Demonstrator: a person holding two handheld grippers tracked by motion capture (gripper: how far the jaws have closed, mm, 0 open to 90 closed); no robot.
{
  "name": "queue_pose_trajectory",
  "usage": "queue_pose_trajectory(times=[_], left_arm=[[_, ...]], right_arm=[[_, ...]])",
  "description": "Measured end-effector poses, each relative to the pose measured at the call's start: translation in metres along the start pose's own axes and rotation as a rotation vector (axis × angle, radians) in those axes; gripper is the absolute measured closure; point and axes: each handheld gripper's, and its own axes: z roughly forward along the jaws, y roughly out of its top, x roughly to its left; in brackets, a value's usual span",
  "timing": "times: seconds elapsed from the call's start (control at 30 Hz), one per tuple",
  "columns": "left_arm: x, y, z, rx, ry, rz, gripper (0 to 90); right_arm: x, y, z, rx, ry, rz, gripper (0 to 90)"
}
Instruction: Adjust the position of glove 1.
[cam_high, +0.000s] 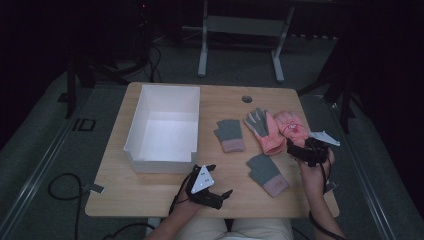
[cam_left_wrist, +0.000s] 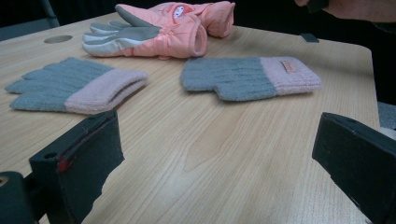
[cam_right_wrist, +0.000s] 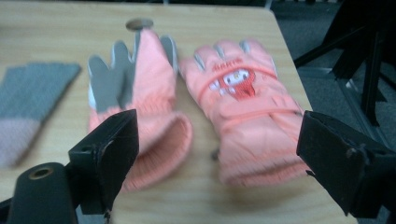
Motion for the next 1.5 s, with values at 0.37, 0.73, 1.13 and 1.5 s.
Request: queue_pose_trajectory(times=[0.37,0.73,1.13,1.5], left_arm=[[0.0,0.0,0.0,-0.005,0.003,0.003,1.2],[0.0,0.0,0.0,-0.007,0.0,0.0,1.2],[0.001,0.0,-0.001,-0.008,-0.004,0.003,1.2],[0.001,-0.001,-0.001,-0.013,-0.004,-0.003,1.2]], right_arm=[[0.041,0.022,0.006,-0.039,0.049,-0.02,16.4],[0.089,0.037,0.019,-0.02,0.091,-0.075,18.7],[0.138,0.047,0.034,0.002,0.133,-0.108,21.6],[0.18,0.046,0.048,0.019,0.188,-0.154,25.9]])
